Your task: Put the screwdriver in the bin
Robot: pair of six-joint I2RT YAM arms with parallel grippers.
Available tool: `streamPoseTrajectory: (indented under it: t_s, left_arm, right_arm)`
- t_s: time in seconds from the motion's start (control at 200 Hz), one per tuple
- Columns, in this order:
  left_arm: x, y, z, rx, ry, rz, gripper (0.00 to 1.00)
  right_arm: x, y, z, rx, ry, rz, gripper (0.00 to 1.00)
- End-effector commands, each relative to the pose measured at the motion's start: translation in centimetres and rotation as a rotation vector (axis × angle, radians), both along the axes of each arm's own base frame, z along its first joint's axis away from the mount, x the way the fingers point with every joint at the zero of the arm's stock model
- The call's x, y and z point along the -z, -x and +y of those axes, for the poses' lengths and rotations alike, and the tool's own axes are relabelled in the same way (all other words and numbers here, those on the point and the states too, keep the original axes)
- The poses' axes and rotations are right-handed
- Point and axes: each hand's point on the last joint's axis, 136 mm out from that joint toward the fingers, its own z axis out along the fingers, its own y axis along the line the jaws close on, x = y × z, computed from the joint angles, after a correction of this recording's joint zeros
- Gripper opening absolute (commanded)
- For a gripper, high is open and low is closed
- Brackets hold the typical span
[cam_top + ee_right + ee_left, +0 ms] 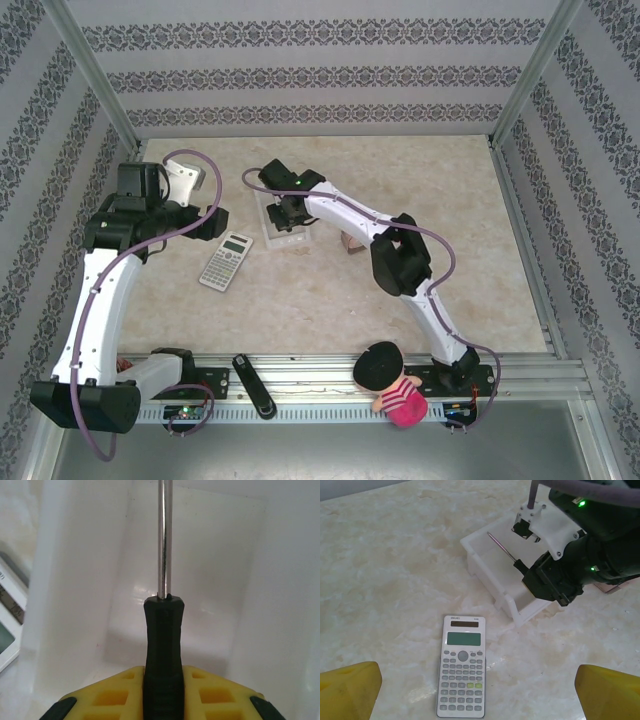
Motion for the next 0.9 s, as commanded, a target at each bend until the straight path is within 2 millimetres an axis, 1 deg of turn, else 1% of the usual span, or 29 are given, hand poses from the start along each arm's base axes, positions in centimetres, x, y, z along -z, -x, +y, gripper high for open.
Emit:
streamPoseTrajectory:
  t_s: [0.0,0.2,0.435,0.609,0.794,0.894]
  left_arm:
    - [0.4,-0.1,-0.5,0.012,0.017,0.01,0.99]
    - [0.6,-0.1,-0.5,0.014,0.013,0.012,0.99]
    - [0.5,-0.1,-0.6,0.015,0.017,0.009,0.99]
    - [0.7,0.0,-0.6,0.017,0.018,0.012,0.99]
    - [0.7,0.0,-0.6,0.017,0.02,0.012,0.99]
    - [0.3,0.0,-0.6,0.012,0.024,0.001,0.99]
  right_arm:
    - [0.6,-1.0,0.5,-0.014,-0.014,0.0,0.21]
    - [2.7,-1.3,0.4,-0.01,-0.008,0.033,0.21]
    - [4.2,-1.3,0.2,-0.003,-0.003,0.059,0.23]
    - [4.4,-1.2,0.1,-0.005,0.0,0.065,0.26]
    - [3.8,-1.3,0.0,-0.007,-0.001,0.054,0.29]
    - [3.4,-1.3,-0.1,-0.004,0.001,0.048,0.3]
